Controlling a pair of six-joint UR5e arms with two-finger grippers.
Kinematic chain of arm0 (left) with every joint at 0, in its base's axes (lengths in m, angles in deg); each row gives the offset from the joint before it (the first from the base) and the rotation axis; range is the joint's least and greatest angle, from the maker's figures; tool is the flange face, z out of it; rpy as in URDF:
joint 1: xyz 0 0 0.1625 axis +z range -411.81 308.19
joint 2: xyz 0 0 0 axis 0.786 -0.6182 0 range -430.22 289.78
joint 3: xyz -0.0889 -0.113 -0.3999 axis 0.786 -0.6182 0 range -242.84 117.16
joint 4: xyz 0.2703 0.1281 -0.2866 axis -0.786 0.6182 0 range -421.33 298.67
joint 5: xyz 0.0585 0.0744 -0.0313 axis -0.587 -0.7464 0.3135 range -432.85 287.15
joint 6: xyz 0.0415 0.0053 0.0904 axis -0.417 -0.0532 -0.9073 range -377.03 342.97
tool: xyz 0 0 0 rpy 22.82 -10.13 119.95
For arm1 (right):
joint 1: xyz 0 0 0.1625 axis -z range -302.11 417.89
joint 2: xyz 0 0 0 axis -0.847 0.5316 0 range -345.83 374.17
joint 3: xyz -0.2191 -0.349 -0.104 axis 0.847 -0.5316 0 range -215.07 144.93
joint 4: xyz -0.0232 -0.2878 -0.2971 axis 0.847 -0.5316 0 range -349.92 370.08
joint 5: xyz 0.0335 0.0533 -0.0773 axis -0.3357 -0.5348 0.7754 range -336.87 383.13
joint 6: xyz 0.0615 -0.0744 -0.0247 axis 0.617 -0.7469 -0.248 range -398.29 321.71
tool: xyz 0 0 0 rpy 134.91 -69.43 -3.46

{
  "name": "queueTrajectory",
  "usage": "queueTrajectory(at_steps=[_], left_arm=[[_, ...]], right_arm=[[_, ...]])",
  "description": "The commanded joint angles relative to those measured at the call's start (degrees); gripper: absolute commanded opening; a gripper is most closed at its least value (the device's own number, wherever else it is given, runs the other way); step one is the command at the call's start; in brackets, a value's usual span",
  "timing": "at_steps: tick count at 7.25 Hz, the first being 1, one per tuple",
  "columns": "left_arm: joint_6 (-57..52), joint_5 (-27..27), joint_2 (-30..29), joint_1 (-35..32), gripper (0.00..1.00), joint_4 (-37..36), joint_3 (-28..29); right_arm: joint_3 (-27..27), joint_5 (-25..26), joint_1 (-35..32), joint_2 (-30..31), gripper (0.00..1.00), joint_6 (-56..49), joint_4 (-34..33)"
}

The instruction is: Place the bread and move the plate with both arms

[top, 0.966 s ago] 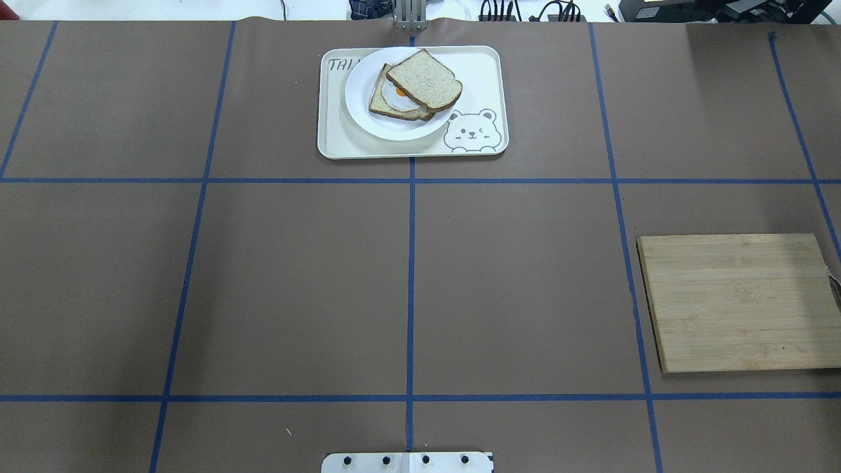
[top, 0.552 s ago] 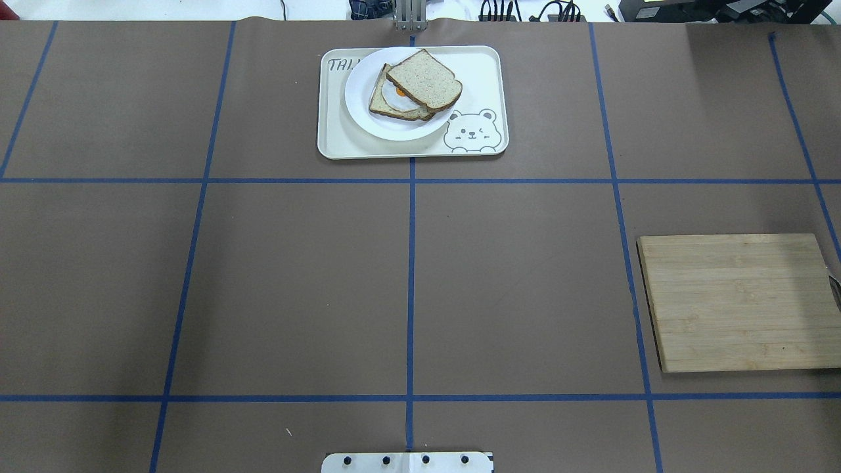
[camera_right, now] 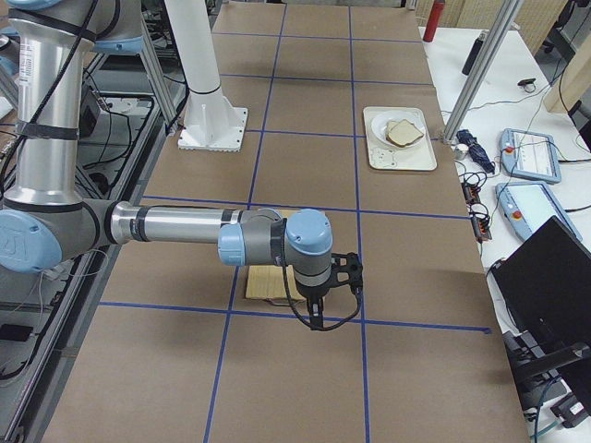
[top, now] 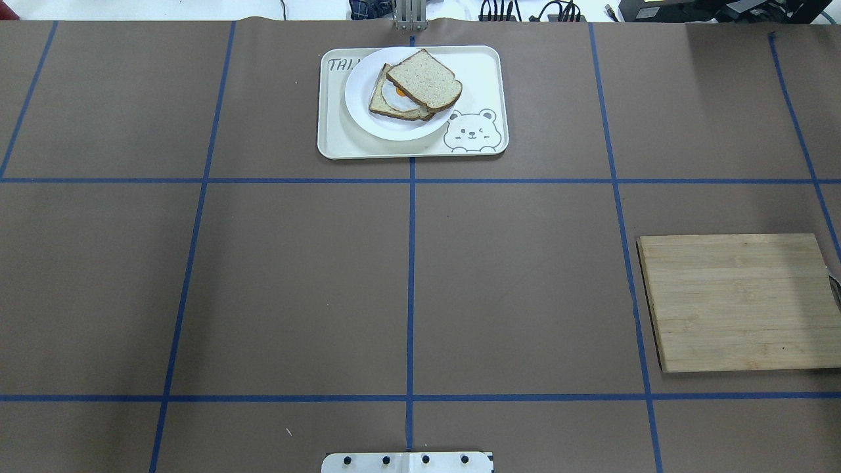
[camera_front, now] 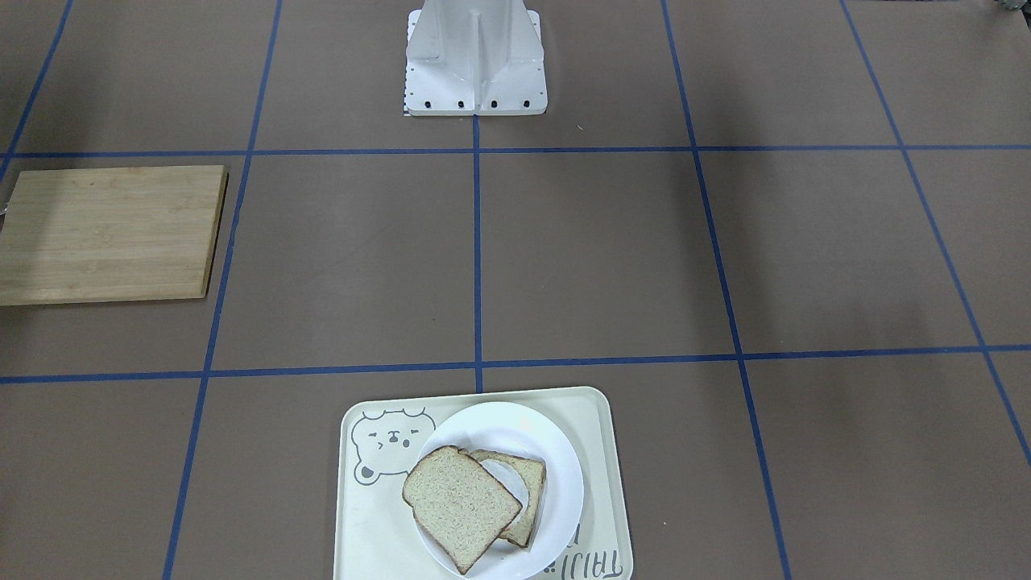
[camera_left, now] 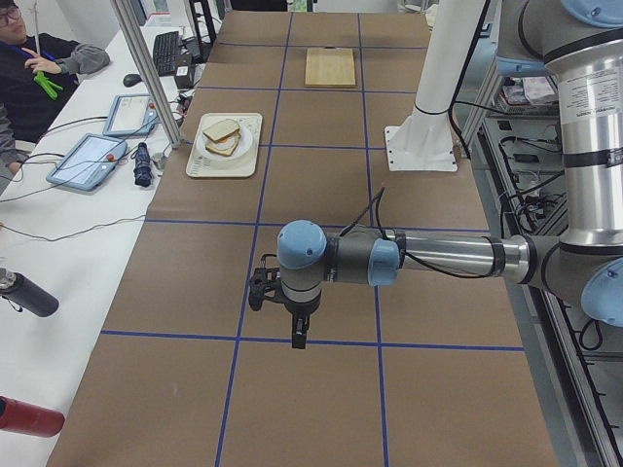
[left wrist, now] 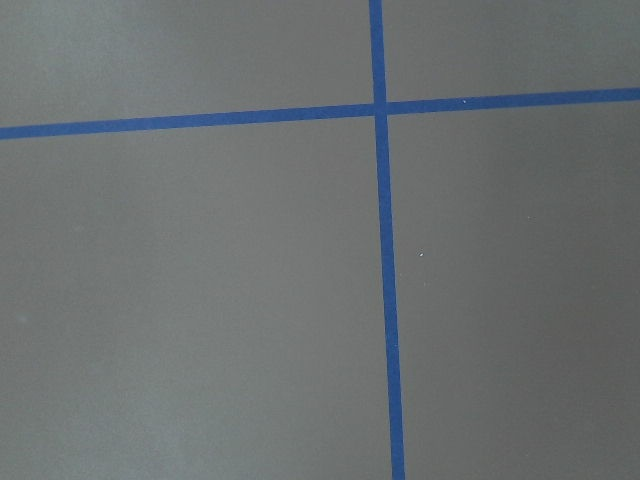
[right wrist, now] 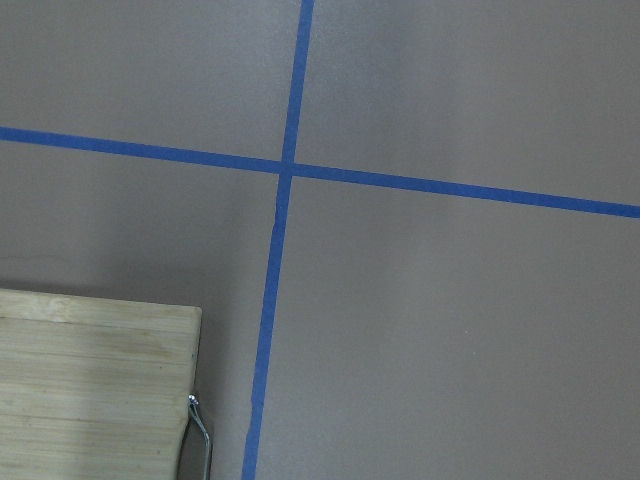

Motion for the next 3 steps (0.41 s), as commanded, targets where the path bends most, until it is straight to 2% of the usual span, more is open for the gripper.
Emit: queueTrajectory(at_steps=[1, 3], left_arm=[[0.0, 0.0, 0.8, 0.0, 0.99, 0.0, -0.1], [0.0, 0.0, 0.9, 0.0, 0.99, 0.0, -0.1]], right_arm=[[0.0, 0.0, 0.1, 0.0, 1.00, -0.1, 0.1], [0.0, -0.1, 0.3, 0.0, 1.00, 0.0, 0.2]])
